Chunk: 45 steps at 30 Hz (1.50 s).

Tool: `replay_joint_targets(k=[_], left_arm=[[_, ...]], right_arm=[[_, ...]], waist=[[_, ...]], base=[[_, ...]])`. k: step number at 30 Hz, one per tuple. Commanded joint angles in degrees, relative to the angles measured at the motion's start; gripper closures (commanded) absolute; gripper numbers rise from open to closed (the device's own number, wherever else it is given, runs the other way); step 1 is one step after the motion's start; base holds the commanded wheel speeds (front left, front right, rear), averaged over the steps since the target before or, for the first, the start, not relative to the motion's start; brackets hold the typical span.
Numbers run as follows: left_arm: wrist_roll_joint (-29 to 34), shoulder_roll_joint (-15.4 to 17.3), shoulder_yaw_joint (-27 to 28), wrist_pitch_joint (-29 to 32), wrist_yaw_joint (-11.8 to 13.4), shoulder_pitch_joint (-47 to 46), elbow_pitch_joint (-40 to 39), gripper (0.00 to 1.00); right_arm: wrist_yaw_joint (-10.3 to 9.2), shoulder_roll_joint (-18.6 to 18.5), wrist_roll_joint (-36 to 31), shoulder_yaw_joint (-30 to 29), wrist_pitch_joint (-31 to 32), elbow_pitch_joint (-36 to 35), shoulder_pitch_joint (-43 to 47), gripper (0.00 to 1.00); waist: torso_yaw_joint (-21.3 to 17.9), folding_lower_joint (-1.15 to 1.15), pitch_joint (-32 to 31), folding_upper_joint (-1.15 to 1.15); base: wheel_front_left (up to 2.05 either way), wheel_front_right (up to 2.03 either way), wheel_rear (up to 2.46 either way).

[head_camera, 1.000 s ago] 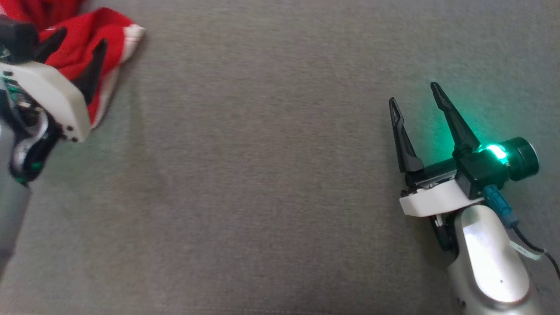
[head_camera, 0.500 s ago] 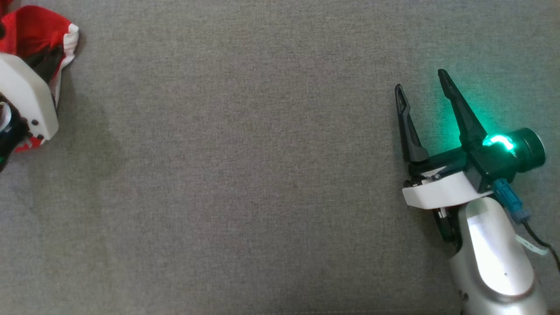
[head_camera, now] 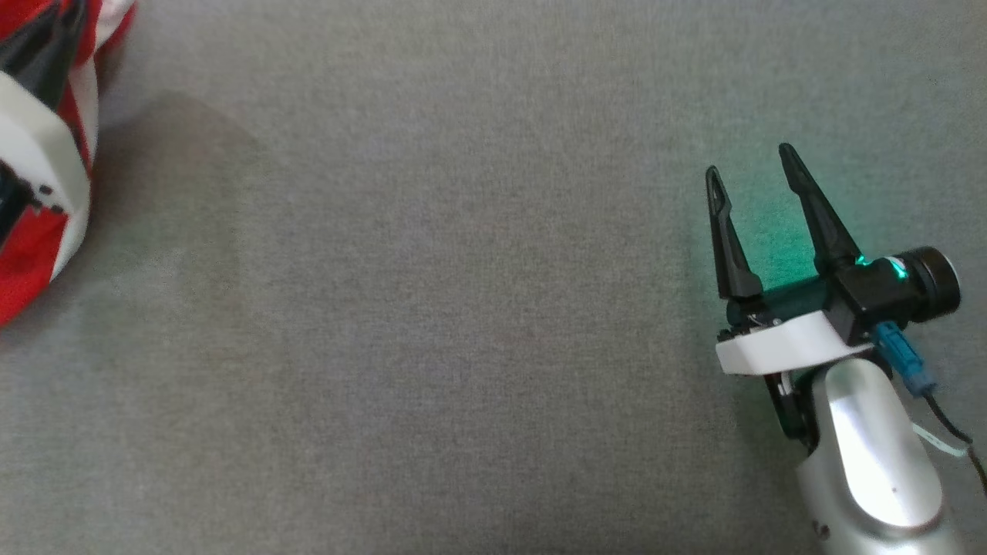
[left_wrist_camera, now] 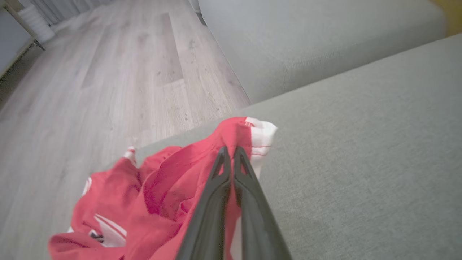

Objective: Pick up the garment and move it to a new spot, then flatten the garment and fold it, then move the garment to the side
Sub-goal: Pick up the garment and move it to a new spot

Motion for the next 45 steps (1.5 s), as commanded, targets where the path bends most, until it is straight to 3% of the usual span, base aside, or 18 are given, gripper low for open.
replay_joint_targets(k=[1, 9, 14, 21, 25, 28, 31, 37, 45], left_arm=[[0.55, 3.98, 2.22, -0.69, 0.1, -3.35, -2.23, 1.0], [2.46, 4.31, -1.18, -1.78, 0.1, -7.28, -8.53, 1.0], [3.25, 2.31, -4.18, -2.07, 0.1, -10.29, -12.13, 1.0], [1.85, -8.12, -7.69, -5.06, 0.46, -15.2, -14.51, 1.0], [-2.1, -16.29, -7.25, -7.59, 1.76, -16.72, -14.67, 1.0], [-5.28, -20.41, -6.17, -8.66, 3.35, -16.52, -14.97, 1.0], [-7.21, -22.75, -5.37, -10.53, 5.51, -13.38, -15.01, 1.0], [-9.55, -24.25, -4.23, -16.97, 9.0, -0.83, -12.22, 1.0], [-12.5, -25.47, 0.76, -32.2, 12.58, 18.95, -1.44, 1.0]], right_arm=[[0.43, -0.04, 0.59, 0.91, -0.35, -1.41, 1.06, 0.0], [0.43, -0.04, 2.07, -0.59, -0.35, -0.32, 4.62, 0.0], [0.43, -0.04, 3.18, -1.32, -0.35, 0.18, 6.8, 0.0], [0.43, -0.04, 4.66, -1.93, -0.36, 0.34, 8.74, 0.0], [0.43, -0.04, 5.29, -1.98, -0.36, 0.26, 9.3, 0.0], [0.43, -0.04, 5.88, -2.29, -0.36, -0.1, 9.46, 0.0], [0.43, -0.04, 6.13, -3.18, -0.36, -0.37, 9.77, 0.0], [0.43, -0.04, 6.25, -4.73, -0.36, -0.78, 10.53, 0.0], [0.43, -0.04, 5.51, -6.0, -0.36, -1.23, 10.95, 0.0]], waist=[[0.77, 0.0, -2.72, 0.0], [0.9, 0.0, -10.38, 0.0], [-0.66, 0.0, -14.49, 0.0], [-5.57, 0.0, -18.75, 0.0], [-8.2, 0.0, -19.25, 0.0], [-9.75, 0.0, -18.68, 0.0], [-10.43, 0.0, -17.68, 0.0], [-10.82, 0.0, -16.47, 0.0], [-10.84, 0.0, -14.96, 0.0]], base=[[0.0, 0.0, 0.0], [0.0, 0.0, 0.0], [0.0, 0.0, 0.0], [0.0, 0.0, 0.0], [0.0, 0.0, 0.0], [0.0, 0.0, 0.0], [0.0, 0.0, 0.0], [0.0, 0.0, 0.0], [0.0, 0.0, 0.0]])
